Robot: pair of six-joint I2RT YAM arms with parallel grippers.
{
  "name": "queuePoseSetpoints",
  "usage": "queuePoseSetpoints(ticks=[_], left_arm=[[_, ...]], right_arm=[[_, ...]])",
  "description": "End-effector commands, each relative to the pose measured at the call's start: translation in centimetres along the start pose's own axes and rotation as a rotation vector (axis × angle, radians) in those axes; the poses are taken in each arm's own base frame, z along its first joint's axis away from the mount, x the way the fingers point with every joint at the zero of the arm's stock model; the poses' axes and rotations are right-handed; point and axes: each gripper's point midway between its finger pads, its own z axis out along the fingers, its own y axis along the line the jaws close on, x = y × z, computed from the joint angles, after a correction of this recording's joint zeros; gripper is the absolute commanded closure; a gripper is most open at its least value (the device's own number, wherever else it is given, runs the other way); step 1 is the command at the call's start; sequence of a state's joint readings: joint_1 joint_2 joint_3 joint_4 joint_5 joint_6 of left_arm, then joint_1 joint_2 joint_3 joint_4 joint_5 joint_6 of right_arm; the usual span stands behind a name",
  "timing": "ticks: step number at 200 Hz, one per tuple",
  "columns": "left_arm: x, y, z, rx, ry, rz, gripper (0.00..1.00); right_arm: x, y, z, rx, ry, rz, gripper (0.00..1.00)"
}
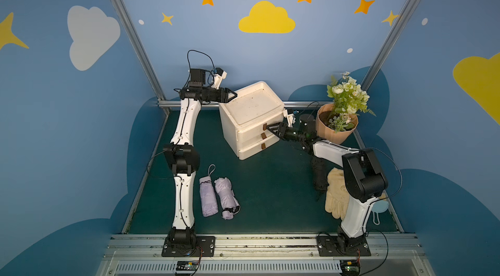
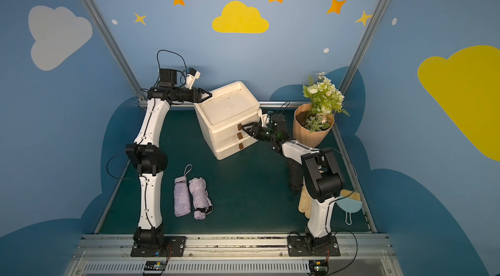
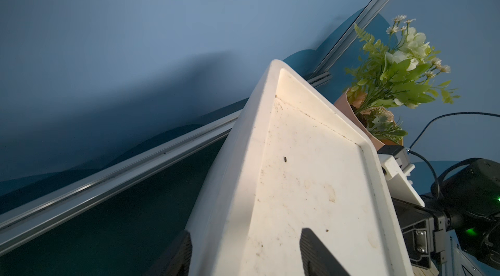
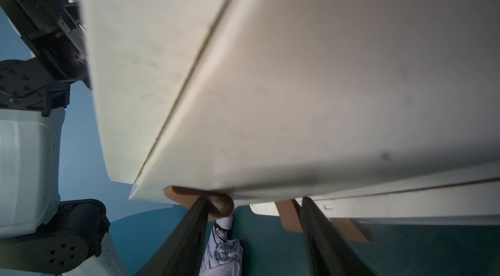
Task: Place the umbrella in the drawer by color
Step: Close the drawer in the storage box.
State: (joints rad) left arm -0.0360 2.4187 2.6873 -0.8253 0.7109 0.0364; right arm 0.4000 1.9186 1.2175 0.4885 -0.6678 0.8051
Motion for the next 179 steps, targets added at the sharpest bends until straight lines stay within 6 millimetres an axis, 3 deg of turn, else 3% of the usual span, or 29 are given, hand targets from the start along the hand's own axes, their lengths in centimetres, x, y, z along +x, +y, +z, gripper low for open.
queuePoseSetpoints(ticks=[1, 60, 90, 118, 144, 179], left_arm=[[1.0, -1.7, 1.5, 0.067, 0.032, -0.016, 0.34], [0.8, -1.9, 1.3, 0.066, 0.029, -0.012, 0.34], [0.7, -1.8, 1.2, 0.055, 0.027, -0.006, 0.34], [0.6, -1.7, 1.1, 0.049, 0.025, -0.003, 0.34], [0.6, -1.7, 1.0, 0.047, 0.026, -0.002, 0.34], [0.6, -1.8, 1.0, 0.046, 0.029, -0.003, 0.34]], right_arm=[[-2.2, 1.2, 0.9, -0.023, -0.067, -0.03, 0.42], [-2.4, 1.2, 1.4, -0.02, -0.072, -0.004, 0.41], [-2.0, 2.3, -0.3, -0.019, -0.071, -0.045, 0.38], [-1.4, 2.5, -3.0, -0.032, -0.077, -0.063, 0.29], [0.6, 1.4, -4.1, -0.036, -0.03, -0.043, 0.25], [2.4, -0.6, -3.2, -0.076, -0.023, 0.046, 0.27]])
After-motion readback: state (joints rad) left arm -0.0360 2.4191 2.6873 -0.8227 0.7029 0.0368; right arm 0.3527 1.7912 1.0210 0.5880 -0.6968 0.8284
